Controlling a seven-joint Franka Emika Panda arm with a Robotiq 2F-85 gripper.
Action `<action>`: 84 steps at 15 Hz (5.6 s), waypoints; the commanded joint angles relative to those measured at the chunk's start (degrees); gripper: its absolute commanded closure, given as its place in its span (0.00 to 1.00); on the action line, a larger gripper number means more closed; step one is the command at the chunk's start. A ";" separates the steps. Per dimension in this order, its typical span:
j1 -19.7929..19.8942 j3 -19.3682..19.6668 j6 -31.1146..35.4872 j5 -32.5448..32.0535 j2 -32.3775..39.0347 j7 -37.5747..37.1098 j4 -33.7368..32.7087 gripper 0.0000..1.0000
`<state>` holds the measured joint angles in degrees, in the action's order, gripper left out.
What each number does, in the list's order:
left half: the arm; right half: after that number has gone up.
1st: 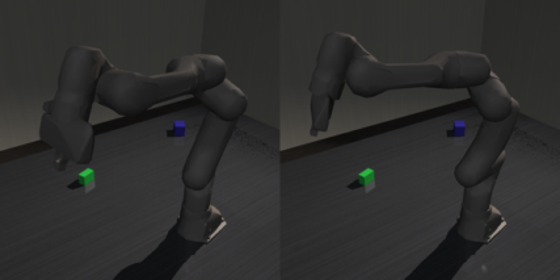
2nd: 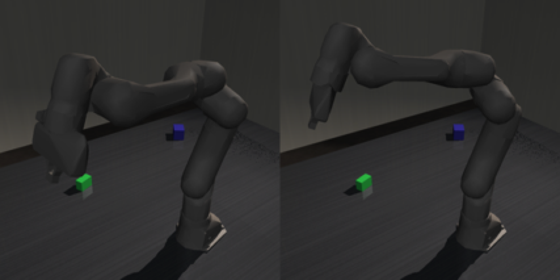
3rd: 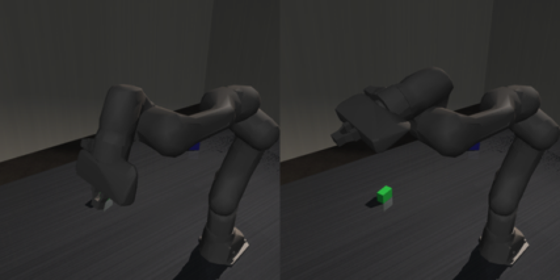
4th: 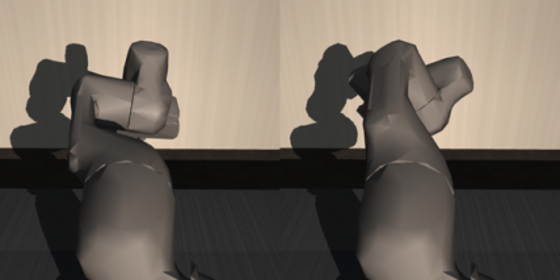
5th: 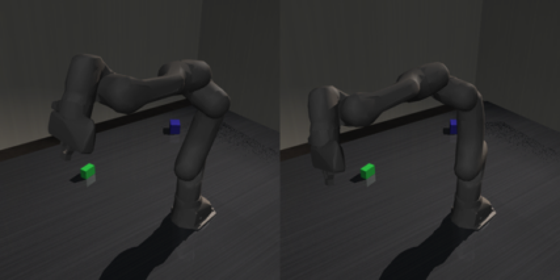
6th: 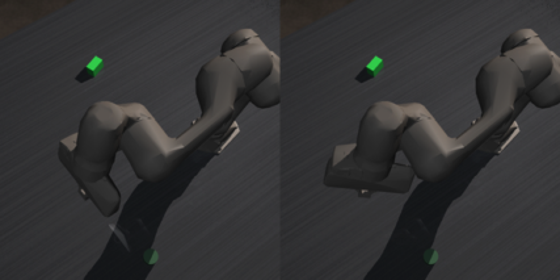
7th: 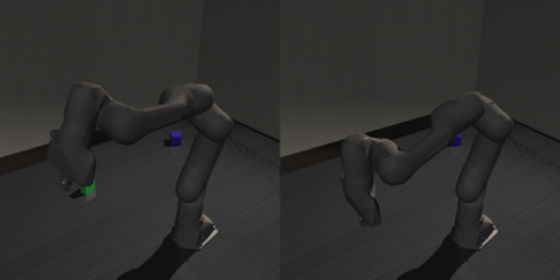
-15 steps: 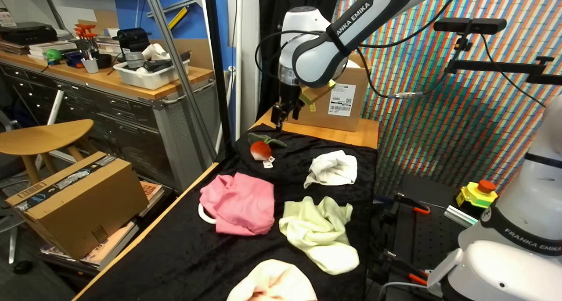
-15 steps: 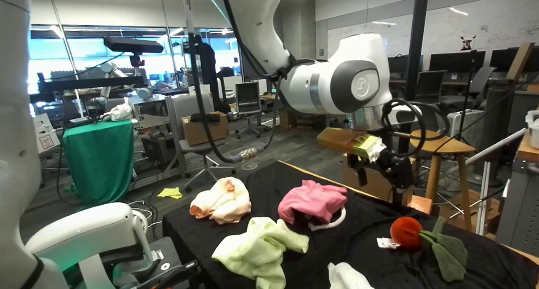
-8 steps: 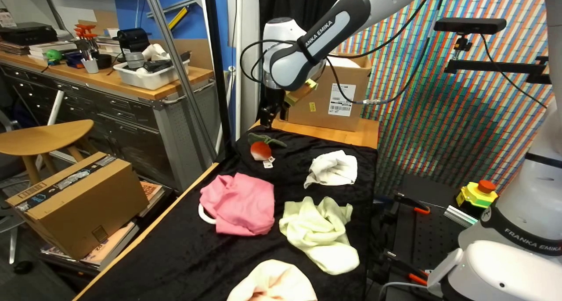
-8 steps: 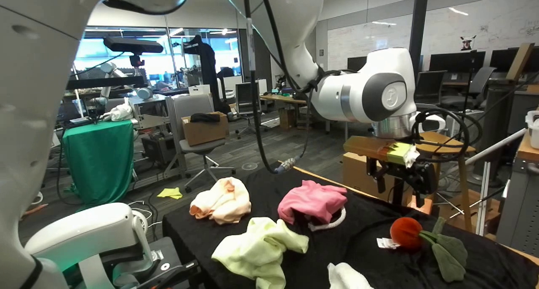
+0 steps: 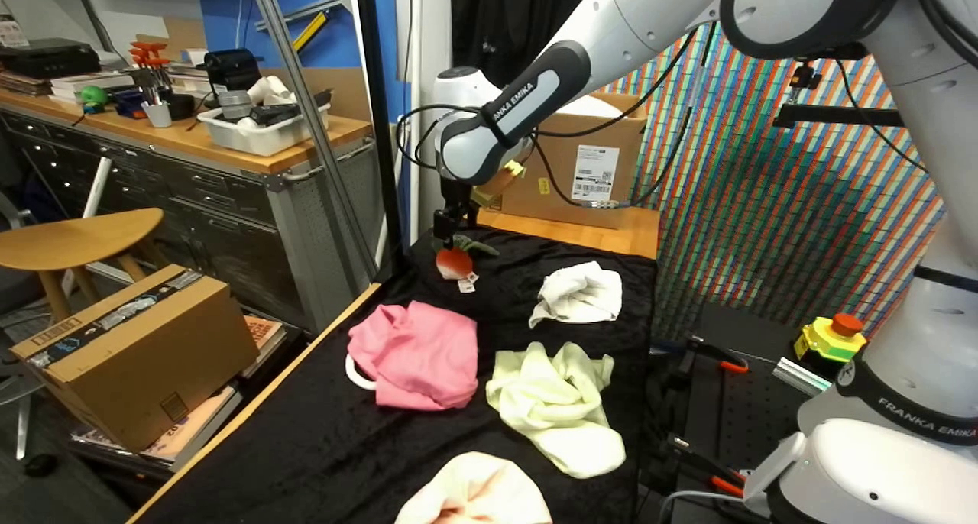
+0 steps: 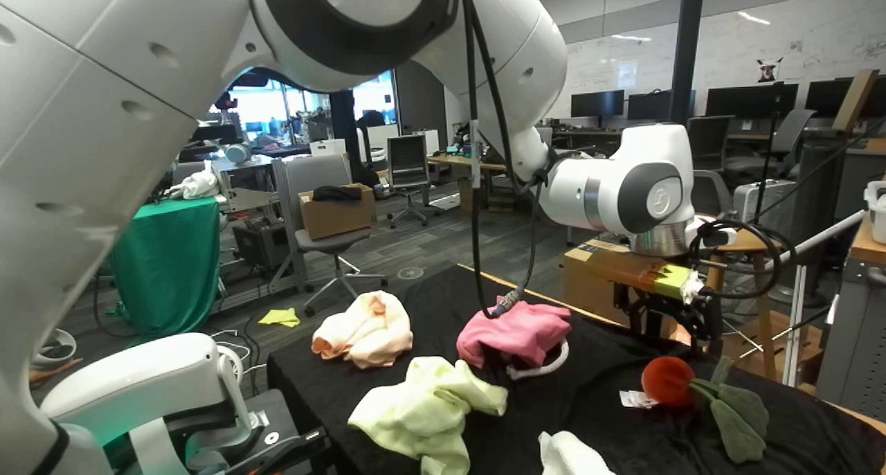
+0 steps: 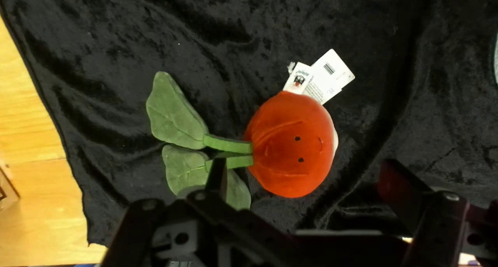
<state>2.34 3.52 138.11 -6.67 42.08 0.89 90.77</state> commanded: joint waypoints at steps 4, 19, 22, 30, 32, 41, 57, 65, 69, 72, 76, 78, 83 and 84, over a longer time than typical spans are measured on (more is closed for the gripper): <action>1.25 -0.57 -4.27 2.30 8.96 0.76 -11.30 0.00; 1.45 1.18 -6.63 1.68 19.39 -1.47 -24.75 0.34; 1.33 1.29 -7.53 1.56 19.80 -1.73 -25.87 0.58; 0.75 1.22 -9.88 1.10 14.26 -1.50 -20.35 0.89; 0.39 1.31 -8.61 0.72 11.16 -1.38 -16.35 0.90; -3.21 -0.06 -6.03 -1.64 -8.15 -0.22 6.88 0.90; -14.95 -3.03 7.66 -10.34 -16.69 -12.08 23.07 0.90; -16.98 -1.87 10.31 -11.05 -13.62 -16.83 24.02 0.89; -18.34 -2.58 11.56 -10.24 -14.12 -18.23 24.57 0.89; -20.01 -2.57 12.98 -10.10 -13.91 -20.49 24.24 0.89; -21.28 -2.21 12.58 -10.30 -13.82 -21.70 24.23 0.58; -21.19 -2.23 11.93 -10.20 -14.37 -21.43 24.60 0.51; -19.96 -3.09 7.88 -9.00 -17.14 -19.61 25.99 0.12; -19.27 -3.80 6.66 -8.20 -18.24 -18.62 26.45 0.04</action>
<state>-18.00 0.73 147.50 -16.71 28.12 -19.87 114.66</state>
